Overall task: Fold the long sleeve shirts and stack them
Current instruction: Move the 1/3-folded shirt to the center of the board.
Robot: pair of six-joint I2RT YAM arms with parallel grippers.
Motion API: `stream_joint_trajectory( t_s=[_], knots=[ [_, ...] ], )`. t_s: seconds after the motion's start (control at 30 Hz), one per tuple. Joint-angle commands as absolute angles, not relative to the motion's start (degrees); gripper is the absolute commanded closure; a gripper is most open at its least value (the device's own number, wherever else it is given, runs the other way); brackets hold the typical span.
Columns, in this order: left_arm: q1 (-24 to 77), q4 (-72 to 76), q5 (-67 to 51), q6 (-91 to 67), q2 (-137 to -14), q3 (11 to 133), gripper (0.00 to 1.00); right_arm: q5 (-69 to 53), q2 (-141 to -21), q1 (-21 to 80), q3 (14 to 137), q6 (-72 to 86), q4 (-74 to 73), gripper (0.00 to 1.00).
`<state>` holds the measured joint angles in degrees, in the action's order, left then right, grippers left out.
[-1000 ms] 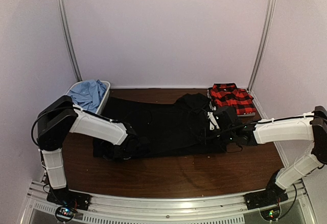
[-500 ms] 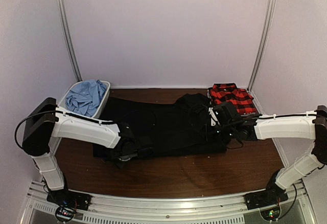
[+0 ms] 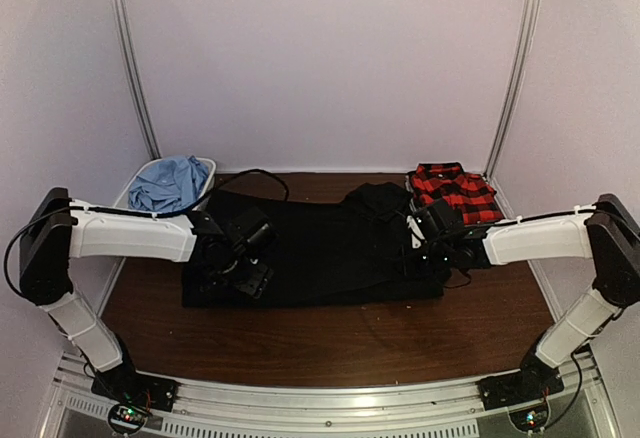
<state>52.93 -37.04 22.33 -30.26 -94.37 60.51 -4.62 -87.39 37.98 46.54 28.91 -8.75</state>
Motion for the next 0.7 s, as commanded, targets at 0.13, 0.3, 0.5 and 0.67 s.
stream_joint_trajectory(
  t_s=[0.13, 0.3, 0.5, 0.67],
  knots=[
    [43.9, -17.9, 9.1, -28.0, -91.0, 50.8, 0.27, -7.9, -92.2, 38.1, 45.2, 28.6, -7.2, 0.76],
    [43.4, -16.4, 7.3, -29.3, -92.0, 47.9, 0.28, -6.7, -91.6, 38.0, 40.8, 30.4, -7.9, 0.76],
    [43.5, -15.9, 6.9, -30.2, -92.6, 43.9, 0.29, -5.2, -89.7, 38.0, 33.7, 34.2, -8.5, 0.77],
    [45.7, -16.0, 7.0, -32.2, -92.0, 40.9, 0.3, -5.7, -84.9, 38.4, 27.8, 37.9, -8.2, 0.78]
  ],
)
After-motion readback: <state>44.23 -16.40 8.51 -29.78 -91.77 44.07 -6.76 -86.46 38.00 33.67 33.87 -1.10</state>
